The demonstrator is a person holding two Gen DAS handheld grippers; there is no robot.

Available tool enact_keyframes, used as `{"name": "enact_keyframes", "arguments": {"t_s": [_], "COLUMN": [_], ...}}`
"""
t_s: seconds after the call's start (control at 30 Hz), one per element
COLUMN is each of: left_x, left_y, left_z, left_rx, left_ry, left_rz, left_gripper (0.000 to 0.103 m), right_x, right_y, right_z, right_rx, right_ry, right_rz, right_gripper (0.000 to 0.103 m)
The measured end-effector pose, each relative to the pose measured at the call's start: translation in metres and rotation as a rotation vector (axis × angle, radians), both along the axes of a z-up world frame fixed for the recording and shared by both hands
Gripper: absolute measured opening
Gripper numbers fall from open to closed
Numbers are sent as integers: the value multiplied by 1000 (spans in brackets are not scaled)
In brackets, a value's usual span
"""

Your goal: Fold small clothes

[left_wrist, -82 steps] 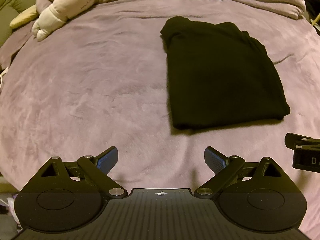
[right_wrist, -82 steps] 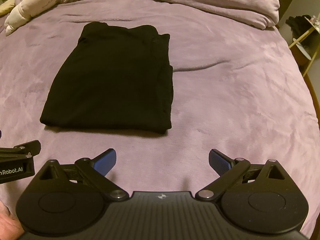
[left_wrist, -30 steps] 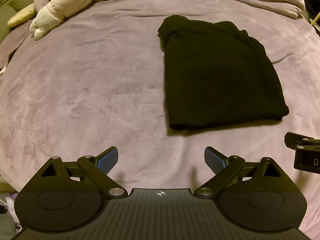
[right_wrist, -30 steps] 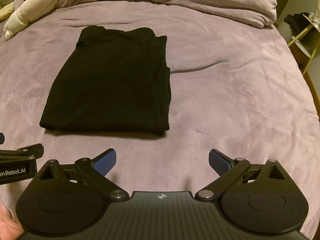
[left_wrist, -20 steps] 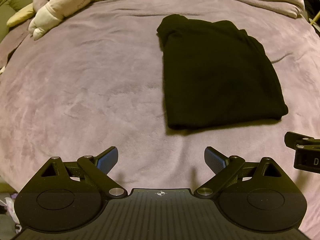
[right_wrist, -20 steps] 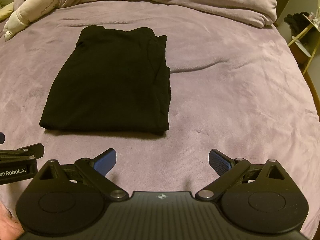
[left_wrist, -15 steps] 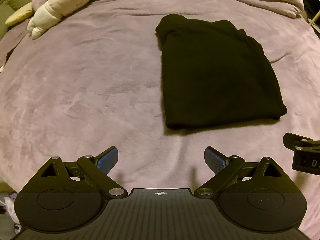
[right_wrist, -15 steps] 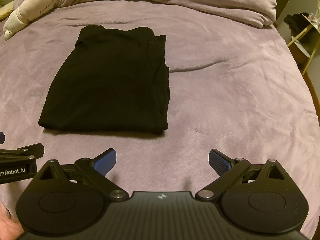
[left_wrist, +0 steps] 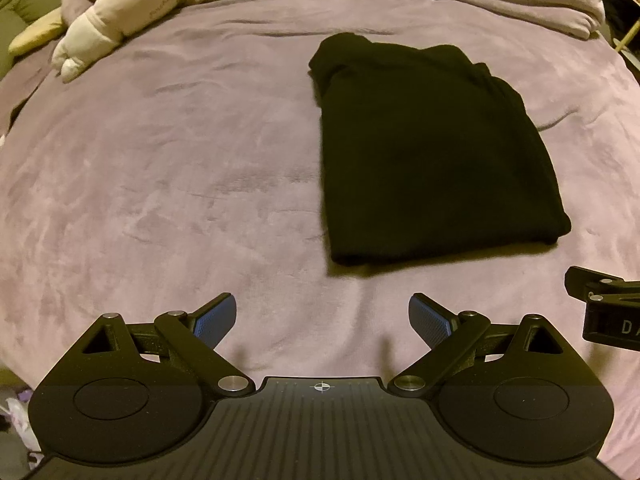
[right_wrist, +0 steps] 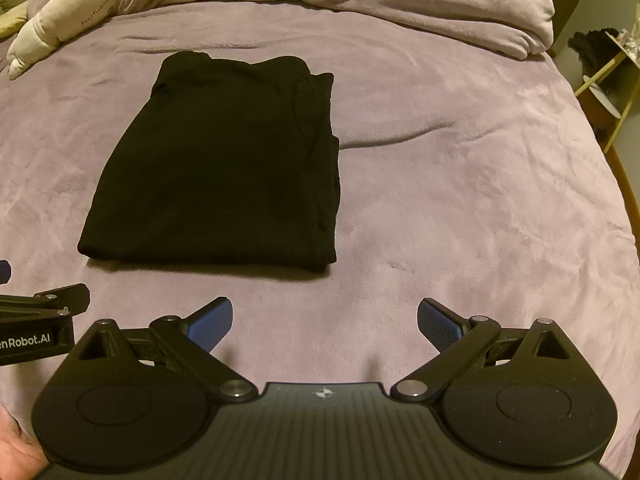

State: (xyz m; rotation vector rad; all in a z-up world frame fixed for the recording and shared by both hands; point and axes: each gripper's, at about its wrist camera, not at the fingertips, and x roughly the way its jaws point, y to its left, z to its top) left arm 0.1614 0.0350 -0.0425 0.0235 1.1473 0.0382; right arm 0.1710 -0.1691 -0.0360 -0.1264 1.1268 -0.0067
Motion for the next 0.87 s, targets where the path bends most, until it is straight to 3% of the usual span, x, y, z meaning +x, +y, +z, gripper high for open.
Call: {"name": "enact_keyframes", "arguments": {"t_s": [0.13, 0.87], "left_x": [-1, 0], "left_y": [-2, 2], "left_z": [-1, -6], "left_rx": [26, 5], "left_ry": [-9, 30], "left_rz": [-10, -3], "left_gripper": [97, 97], "right_x": [1, 3], "right_y": [0, 0], "right_z": [0, 0], "right_rx": [-1, -13], "right_ry": [1, 2], "right_rz": [-1, -5], "right_gripper": [99, 99]}}
